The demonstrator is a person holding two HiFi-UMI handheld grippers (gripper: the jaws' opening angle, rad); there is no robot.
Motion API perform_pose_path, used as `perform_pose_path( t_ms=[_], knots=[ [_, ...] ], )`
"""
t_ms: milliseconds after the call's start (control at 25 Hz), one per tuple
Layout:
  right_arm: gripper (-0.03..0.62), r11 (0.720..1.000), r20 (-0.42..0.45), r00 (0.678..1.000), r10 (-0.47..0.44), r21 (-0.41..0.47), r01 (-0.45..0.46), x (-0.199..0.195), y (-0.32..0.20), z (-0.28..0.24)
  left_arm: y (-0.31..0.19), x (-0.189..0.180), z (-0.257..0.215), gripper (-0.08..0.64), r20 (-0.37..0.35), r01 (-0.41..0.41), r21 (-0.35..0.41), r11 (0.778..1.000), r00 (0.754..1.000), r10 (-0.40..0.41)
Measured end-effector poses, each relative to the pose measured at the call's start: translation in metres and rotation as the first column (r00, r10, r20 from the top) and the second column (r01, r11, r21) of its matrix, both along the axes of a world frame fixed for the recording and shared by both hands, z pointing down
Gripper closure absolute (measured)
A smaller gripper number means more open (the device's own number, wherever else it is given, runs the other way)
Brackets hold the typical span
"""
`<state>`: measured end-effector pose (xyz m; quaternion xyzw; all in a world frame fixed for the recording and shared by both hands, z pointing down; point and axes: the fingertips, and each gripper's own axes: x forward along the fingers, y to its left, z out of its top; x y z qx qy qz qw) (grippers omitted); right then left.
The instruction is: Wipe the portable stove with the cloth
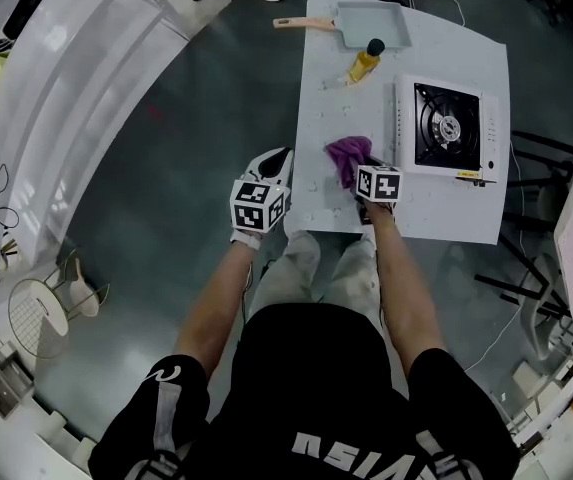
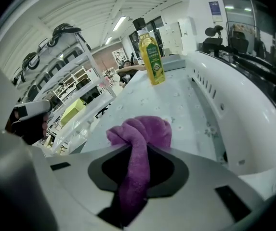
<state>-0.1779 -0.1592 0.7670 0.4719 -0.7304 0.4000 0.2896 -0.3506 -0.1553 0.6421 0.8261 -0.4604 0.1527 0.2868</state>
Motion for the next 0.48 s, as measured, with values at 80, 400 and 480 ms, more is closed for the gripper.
perform_pose_path(
  t_ms=[80,400,480],
  knots=[
    [0.505,1.0,-0.002,1.0,0.005,-0.004,-0.005,0.0,0.0,-0.001,0.002,0.003,-0.003,0.554,-0.006,-0.005,-0.002,1.0,1.0,0.005],
    [0.423,0.997,0.043,0.998,-0.034,-0.065,0.037,-0.009,0.006,-0.018,0.012,0.005,-0.033,0.554,-0.041,0.026,-0.001,1.0,0.999,-0.026],
    [0.423,0.998,0.031,0.999,-0.039,-0.045,0.04,-0.007,0.013,-0.031,0.021,0.0,-0.042,0.554,-0.04,0.042,-0.006,0.999,0.998,-0.043]
  ],
)
